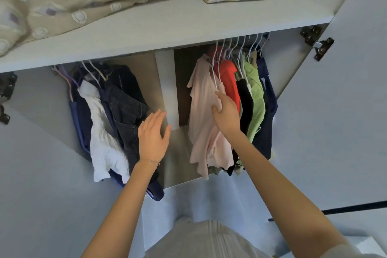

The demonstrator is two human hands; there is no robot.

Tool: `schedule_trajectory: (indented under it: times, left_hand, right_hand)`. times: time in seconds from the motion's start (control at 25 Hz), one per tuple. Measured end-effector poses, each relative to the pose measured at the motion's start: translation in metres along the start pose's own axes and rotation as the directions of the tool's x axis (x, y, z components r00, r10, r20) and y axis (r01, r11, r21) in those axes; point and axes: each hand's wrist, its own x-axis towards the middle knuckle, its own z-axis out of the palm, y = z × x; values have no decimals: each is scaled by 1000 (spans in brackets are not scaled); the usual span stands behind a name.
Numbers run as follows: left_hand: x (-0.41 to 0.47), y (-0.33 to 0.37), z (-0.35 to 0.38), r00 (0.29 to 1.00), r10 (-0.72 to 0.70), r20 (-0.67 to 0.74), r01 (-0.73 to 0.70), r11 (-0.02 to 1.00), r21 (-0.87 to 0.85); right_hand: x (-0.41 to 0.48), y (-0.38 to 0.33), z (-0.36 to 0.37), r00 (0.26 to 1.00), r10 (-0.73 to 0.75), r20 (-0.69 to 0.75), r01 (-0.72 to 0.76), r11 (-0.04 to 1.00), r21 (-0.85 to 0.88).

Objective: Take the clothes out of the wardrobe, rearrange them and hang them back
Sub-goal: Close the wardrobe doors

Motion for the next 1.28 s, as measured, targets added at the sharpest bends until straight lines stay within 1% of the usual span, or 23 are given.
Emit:
schedule_trajectory:
  times: [0.12,0.24,0.36,0.48,0.56,0.68,0.76,0.92,1.12,1.28]
  left_hand:
    - [-38,11,-4,999,-27,-47,27,1000,11]
    - [-80,26,-4,994,-76,-83,77,997,11]
    - [-126,46,-14,989,-109,-98,109,994,-6]
    - [-173,57,-37,978,-151,-147,148,989,-27]
    - [-196,56,-55,966,-175,-190,170,985,-43]
    - [-227,48,-82,954,-191,-230,188,981,-34]
    - [-247,42,-98,950,-183,-252,179,983,-42]
    - [-289,29,-131,946,-144,-291,133,989,-59]
    - [-353,21,-167,947,7,-321,-20,999,-38]
    - [-390,16,-201,915,98,-392,-115,993,-20]
  right_hand:
    - [-35,-6,-17,992,-91,87,91,996,3]
    - [-73,-6,-34,978,-164,126,162,986,27]
    - [-112,-10,-49,975,-173,140,166,984,58]
    - [-152,-27,-52,954,-220,201,207,975,86]
    - [-173,-40,-48,939,-265,219,252,964,84]
    - [-203,-56,-40,927,-294,234,283,956,80]
    - [-225,-66,-35,919,-314,237,305,949,73]
    - [-275,-87,-29,916,-351,194,342,936,79]
    - [-350,-115,-25,931,-326,164,322,945,46]
    - [-400,-142,-25,928,-336,162,332,942,55]
